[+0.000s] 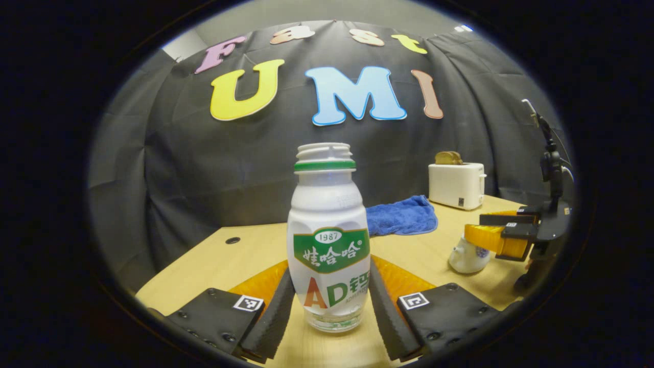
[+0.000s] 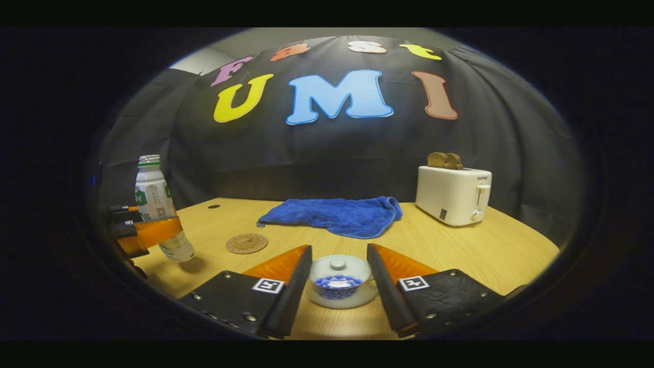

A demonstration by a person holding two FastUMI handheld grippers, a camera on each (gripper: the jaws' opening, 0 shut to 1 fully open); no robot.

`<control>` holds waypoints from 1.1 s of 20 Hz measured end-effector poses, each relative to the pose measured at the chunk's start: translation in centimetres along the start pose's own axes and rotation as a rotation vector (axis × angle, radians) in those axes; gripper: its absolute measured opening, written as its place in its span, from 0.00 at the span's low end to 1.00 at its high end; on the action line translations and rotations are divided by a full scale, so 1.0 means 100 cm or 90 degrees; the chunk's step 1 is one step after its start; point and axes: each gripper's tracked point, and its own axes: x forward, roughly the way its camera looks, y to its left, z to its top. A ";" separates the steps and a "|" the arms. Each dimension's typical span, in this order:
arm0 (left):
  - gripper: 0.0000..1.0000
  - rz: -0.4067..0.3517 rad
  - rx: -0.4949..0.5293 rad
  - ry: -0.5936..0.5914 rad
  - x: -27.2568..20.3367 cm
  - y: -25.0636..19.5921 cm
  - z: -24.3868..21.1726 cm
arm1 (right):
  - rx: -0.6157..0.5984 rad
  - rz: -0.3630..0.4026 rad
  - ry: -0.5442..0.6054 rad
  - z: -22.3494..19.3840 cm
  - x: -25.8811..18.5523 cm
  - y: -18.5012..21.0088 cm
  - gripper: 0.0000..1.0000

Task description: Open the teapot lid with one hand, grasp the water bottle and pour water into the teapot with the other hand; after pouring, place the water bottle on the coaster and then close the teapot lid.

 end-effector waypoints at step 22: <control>0.87 -0.037 -0.013 -0.008 0.150 -0.024 0.008 | 0.012 -0.042 -0.063 0.025 -0.017 -0.024 0.93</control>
